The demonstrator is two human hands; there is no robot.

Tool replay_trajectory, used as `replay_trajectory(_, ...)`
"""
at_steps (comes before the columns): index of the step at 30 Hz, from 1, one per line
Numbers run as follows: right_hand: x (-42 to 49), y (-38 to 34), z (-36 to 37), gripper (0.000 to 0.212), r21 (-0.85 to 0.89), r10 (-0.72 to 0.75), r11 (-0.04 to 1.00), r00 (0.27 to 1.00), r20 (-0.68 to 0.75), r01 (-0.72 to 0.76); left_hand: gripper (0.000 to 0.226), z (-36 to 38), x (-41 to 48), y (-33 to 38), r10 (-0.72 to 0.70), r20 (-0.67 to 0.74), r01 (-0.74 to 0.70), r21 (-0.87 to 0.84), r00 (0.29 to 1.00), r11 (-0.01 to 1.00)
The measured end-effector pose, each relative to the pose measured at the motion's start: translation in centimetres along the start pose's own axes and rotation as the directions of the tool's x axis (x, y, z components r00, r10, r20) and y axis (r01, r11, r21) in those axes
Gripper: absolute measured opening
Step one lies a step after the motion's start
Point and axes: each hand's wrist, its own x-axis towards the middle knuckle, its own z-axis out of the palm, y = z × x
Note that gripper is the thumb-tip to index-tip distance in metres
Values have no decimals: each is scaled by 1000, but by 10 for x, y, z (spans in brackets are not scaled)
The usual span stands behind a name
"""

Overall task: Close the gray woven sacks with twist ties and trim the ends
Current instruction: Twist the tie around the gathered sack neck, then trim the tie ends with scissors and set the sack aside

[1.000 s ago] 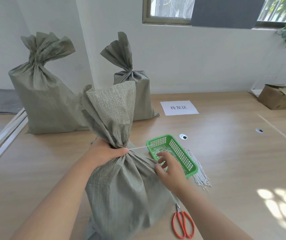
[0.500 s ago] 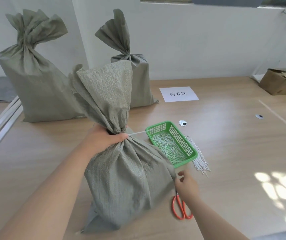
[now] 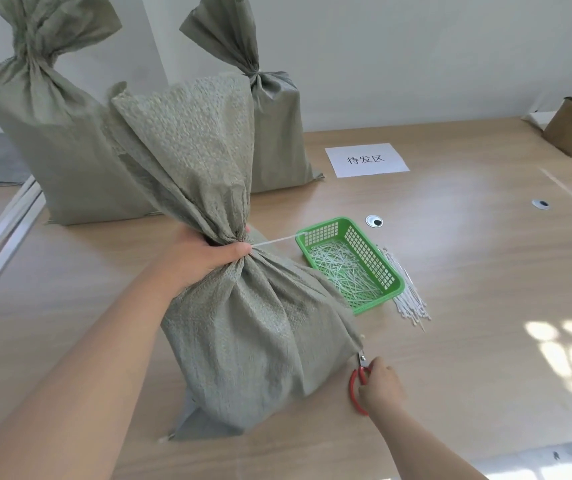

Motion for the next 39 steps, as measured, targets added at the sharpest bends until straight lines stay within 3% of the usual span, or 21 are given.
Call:
replay_trajectory(11,-2,6,-4,25,-3,-21,1000,1000,-17,21,22,-2,1,-1,-28,9,28,0,1000,1000)
replay_trajectory(17,-10,13,-19,17,65,-34,997,996,-78,40,22,-3,3,0,-47,12,46,24,999,999)
replay_trajectory(21,-6,13,-36,32,150,7,989,993,-115,10,21,-3,3,3,-72,56,69,50,996,996)
replay_trajectory(24,-2,-3,-59,25,264,13,964,980,-196,40,34,-3,4,4,-93,53,90,62,994,994)
replay_trajectory(27,1,-28,-84,13,391,-11,913,964,-264,118,44,-4,6,5,-111,42,108,85,993,991)
replay_trajectory(31,2,-67,-116,15,514,-64,840,972,-225,174,48,-5,7,12,-135,62,127,116,989,985)
replay_trajectory(33,-2,-92,-134,21,624,-113,753,975,-192,210,49,-4,6,16,-152,71,142,131,986,981)
replay_trajectory(36,-19,-131,-159,21,743,-214,616,963,-163,262,29,-4,7,19,-163,68,150,162,984,975)
replay_trajectory(39,-44,-164,-181,17,803,-304,514,940,-157,300,45,-4,7,19,-198,46,186,187,979,965)
